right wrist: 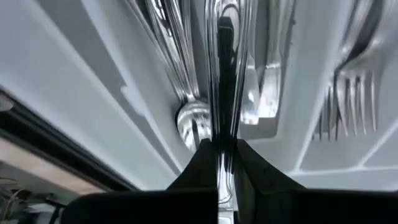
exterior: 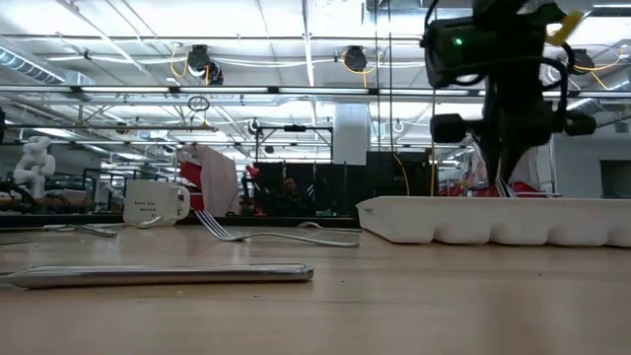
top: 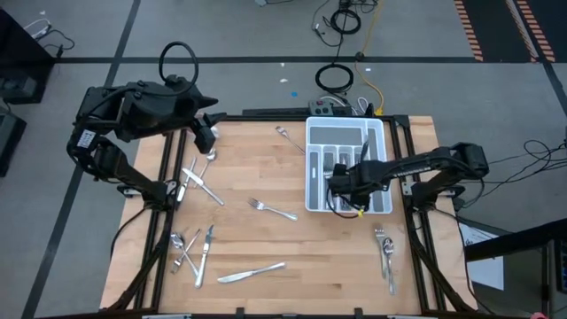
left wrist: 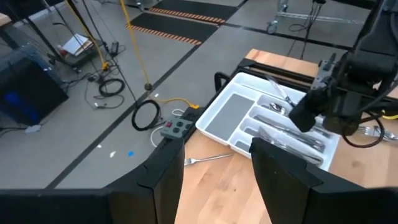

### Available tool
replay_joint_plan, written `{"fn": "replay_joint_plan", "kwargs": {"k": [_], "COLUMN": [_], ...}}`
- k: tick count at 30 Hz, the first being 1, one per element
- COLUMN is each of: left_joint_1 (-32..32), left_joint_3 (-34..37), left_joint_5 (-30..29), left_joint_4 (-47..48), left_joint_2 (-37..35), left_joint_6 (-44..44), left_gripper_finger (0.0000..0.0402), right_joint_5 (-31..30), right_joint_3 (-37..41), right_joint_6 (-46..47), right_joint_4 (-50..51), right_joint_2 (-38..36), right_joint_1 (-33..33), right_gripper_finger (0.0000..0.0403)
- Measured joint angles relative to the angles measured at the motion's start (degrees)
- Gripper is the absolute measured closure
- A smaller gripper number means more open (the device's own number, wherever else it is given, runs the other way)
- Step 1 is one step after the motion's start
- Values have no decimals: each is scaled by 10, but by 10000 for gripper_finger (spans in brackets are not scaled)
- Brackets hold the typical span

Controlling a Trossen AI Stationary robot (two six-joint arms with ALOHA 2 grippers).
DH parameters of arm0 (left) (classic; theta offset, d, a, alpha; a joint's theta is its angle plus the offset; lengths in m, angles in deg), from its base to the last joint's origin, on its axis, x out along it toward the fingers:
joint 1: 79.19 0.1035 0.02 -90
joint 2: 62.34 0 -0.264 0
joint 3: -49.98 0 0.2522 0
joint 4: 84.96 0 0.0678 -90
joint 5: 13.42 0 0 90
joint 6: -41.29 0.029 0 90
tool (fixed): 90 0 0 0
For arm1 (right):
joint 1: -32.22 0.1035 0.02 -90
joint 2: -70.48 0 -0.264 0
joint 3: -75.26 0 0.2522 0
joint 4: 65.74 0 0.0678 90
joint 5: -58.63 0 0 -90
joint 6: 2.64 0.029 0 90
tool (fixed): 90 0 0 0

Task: Sort silverware
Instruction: Put the silver table knife into the silverware tray, then put the silver spoon into the silverware tray

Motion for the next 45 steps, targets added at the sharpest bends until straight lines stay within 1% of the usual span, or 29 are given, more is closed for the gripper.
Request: {"fn": "replay_joint_plan", "kwargs": {"k": [4, 10, 13, 15, 19, 24, 27, 30, 34, 38, 41, 45], "left_joint_1": [1, 1, 1, 1, 1, 1, 1, 1, 1, 1, 1, 1], "left_joint_3": [0, 0, 0, 0, 0, 0, 0, 0, 0, 0, 0, 0], "left_joint_5": [-13, -34, -37, -41, -42, -49, -49, -49, -49, -49, -49, -46], "left_joint_4": [0, -1, -1, -1, -1, -1, -1, -1, -1, 0, 5, 39], "left_joint_2": [0, 0, 0, 0, 0, 0, 0, 0, 0, 0, 0, 0], "left_joint_6": [0, 1, 1, 1, 1, 0, 1, 1, 0, -3, -4, -15], "left_gripper_finger": [209, 209, 209, 209, 209, 209, 209, 209, 209, 209, 209, 209], "right_joint_5": [3, 10, 70, 94, 98, 145, 156, 167, 176, 178, 177, 172], "right_joint_3": [25, 22, 21, 21, 21, 21, 22, 22, 22, 22, 21, 9], "right_joint_6": [0, -16, -21, -19, -36, -48, -37, -7, 21, 46, 81, 112], "right_joint_4": [-35, -91, -91, -90, -95, -110, -114, -120, -128, -144, -160, -165], "right_joint_2": [-2, -2, -2, -2, -2, -2, -2, -2, -2, -2, -2, -2], "right_joint_1": [12, 33, 36, 38, 41, 31, 23, 12, 0, -3, -3, -3], "right_gripper_finger": [402, 402, 402, 402, 402, 402, 402, 400, 374, 335, 306, 276]}}
